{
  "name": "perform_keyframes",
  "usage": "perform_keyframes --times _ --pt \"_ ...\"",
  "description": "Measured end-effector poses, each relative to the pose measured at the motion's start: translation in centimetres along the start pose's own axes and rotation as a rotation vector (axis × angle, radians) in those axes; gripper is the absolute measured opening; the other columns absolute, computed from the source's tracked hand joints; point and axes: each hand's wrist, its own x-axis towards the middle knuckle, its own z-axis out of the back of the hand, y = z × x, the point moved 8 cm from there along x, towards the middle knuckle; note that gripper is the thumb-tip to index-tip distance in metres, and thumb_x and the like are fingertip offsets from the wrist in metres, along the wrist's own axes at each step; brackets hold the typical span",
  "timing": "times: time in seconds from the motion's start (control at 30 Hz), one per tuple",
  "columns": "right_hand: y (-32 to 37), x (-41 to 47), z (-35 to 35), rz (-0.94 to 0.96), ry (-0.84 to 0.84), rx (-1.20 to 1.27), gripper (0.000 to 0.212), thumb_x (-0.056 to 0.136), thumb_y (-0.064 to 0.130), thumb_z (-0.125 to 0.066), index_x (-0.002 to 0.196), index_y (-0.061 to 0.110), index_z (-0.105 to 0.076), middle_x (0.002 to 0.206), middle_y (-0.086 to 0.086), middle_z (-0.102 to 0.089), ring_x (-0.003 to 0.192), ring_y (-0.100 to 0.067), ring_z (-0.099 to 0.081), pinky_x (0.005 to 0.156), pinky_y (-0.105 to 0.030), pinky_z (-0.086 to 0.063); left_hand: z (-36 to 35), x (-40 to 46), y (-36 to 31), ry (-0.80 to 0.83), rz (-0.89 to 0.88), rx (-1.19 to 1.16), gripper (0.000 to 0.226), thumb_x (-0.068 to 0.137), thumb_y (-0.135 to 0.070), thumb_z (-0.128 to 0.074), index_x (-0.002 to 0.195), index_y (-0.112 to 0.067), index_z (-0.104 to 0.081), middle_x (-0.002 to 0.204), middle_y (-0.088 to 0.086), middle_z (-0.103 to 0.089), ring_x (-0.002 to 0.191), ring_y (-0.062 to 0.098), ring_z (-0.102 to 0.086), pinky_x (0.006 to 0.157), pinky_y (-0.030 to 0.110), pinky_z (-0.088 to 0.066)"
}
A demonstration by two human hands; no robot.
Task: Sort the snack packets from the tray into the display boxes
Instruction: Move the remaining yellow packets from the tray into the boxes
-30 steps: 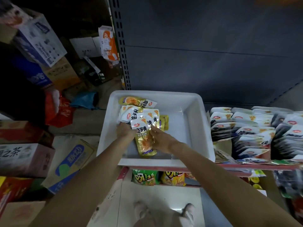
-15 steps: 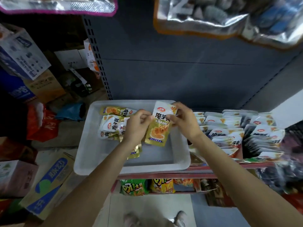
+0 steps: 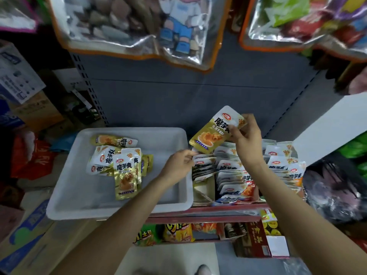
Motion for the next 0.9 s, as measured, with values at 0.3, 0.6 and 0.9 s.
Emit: perform_keyframes --times 0.3,0.6,0.9 --pt "-2.7 -0.2 -2.3 0.033 0.399 -0.449 0.01 0.091 0.005 -0.055 0.095 0.014 -0.052 0.078 0.004 -0.059 0.072 -0.015 -0.058 0.059 -0.021 -0.045 0.1 -0.4 0.3 -0.083 -0.051 0.048 0.024 0.091 -0.004 -0.053 0.111 -0.012 -0.065 0.106 0.002 -0.066 0.099 0.012 -0.061 0.073 0.004 -0.039" --pt "-3.3 -1.4 -5.6 0.31 0.508 -0.903 0.019 0.088 0.005 -0.053 0.094 0.017 -0.067 0.094 -0.006 -0.065 0.084 -0.029 -0.061 0.068 -0.033 -0.047 0.5 -0.4 0.2 -0.128 -0.099 0.01 0.02 0.09 -0.001 -0.053 0.101 -0.01 -0.067 0.101 0.003 -0.069 0.093 0.013 -0.063 0.077 0.007 -0.044" --pt "-1.3 -3.5 -10.0 0.251 0.538 -0.863 0.025 0.091 0.011 -0.051 0.112 0.014 -0.062 0.114 -0.007 -0.057 0.109 -0.025 -0.052 0.08 -0.035 -0.048 4.2 -1.2 4.9 -0.217 0.011 -0.002 0.018 0.088 0.002 -0.054 0.099 -0.004 -0.066 0.097 0.008 -0.068 0.093 0.02 -0.064 0.081 0.02 -0.048"
